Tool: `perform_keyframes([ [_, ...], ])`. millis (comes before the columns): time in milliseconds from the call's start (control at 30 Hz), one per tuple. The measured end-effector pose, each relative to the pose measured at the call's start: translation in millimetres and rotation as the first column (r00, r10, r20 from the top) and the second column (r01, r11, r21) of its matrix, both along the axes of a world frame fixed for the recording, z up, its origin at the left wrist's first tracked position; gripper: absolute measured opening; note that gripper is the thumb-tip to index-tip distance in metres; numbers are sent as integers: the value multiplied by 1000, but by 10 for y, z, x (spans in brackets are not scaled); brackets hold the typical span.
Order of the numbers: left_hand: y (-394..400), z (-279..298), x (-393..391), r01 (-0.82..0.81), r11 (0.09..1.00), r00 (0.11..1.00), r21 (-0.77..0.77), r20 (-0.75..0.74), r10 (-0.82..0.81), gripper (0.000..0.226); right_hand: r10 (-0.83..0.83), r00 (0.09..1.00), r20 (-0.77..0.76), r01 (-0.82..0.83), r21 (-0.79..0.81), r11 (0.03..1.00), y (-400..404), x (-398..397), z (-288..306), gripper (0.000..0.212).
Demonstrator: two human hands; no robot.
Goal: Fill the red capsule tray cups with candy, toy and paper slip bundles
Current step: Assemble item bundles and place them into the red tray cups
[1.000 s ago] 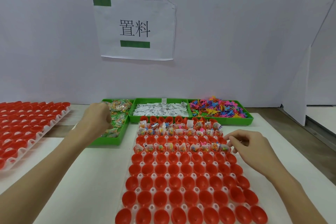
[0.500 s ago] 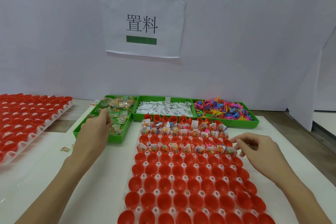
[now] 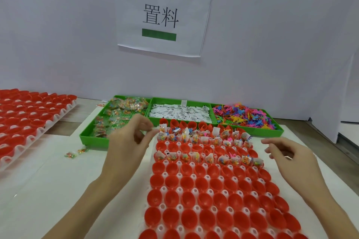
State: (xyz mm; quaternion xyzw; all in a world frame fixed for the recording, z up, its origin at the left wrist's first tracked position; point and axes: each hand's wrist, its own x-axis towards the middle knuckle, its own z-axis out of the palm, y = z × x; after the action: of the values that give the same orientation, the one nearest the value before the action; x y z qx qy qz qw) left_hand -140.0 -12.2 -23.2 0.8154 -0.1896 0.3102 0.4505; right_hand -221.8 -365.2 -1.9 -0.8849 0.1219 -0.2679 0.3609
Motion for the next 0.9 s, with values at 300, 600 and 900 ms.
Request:
perform_keyframes([
  [300,-165,-30,-86,212,844,915,-493,-202,-348,10,249,957,-146,-277,-227,934,510,602,340,17],
  [600,-121,-49,-54,187,822,890,-538,-261,-374,11,311,875,-372,-436,-324,840,722,1964,226,15],
  [900,-88,31,-69,167,828,907,-536,-246,-342,23,284,808,-516,-494,-333,803,809,2323,175,21],
])
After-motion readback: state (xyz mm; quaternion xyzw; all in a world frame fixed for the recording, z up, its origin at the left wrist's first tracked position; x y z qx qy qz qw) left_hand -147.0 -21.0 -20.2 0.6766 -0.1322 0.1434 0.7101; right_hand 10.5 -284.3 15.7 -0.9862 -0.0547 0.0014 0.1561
